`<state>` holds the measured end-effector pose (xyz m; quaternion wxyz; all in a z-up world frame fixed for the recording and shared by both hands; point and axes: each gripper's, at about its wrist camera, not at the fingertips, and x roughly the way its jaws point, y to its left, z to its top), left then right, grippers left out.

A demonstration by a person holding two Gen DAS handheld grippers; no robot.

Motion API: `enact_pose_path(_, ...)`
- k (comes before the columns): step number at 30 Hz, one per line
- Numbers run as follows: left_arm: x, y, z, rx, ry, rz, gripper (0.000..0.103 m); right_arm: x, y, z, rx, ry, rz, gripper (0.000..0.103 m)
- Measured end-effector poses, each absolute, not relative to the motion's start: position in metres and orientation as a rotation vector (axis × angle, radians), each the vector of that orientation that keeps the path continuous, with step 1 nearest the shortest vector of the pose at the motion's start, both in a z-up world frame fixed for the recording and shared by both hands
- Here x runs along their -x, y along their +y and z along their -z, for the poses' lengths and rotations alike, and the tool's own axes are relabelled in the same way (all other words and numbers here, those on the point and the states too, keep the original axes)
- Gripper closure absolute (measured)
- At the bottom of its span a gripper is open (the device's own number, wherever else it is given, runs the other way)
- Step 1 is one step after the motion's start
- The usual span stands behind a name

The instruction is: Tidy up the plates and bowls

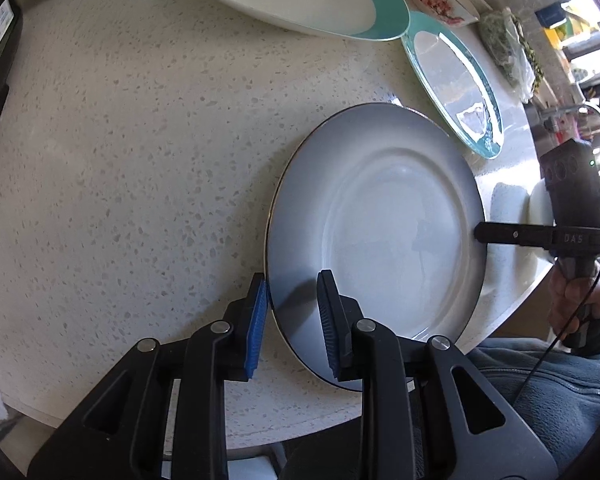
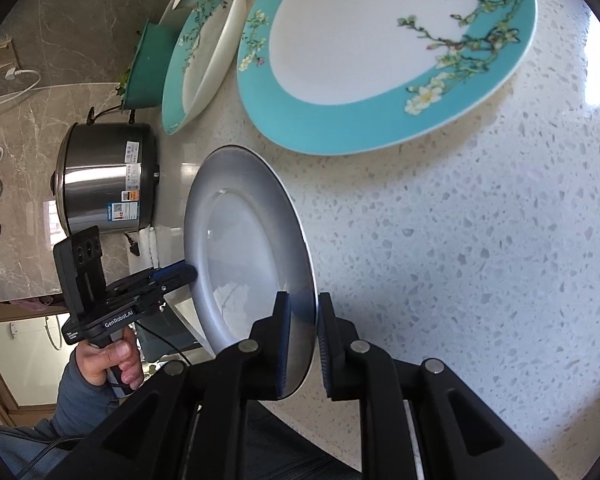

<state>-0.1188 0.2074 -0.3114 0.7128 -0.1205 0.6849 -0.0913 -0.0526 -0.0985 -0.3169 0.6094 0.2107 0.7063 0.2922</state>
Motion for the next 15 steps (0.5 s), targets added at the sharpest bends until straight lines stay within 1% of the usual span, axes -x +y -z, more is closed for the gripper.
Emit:
enact_pose_path(4,0.115,0.195,0.309,0.223,1.517,0.214,0.078,0.055,-0.1,0.311,-0.429,1.619,-0.652,0.086)
enact_pose_path(6,0.113,0.184,0.308,0.19,1.515,0.217,0.075,0.058,-0.101,0.307,-0.395,1.608,-0.638,0.086)
enact_pose_path(10,0.112,0.181,0.307,0.172,1.507,0.211,0.075,0.061,-0.098,0.303,-0.338,1.587,-0.629,0.084)
enact_pose_path(15,0.112,0.18,0.307,0.152,1.513,0.202,0.074,0.069,-0.074,0.291,-0.135,1.547,-0.601,0.077)
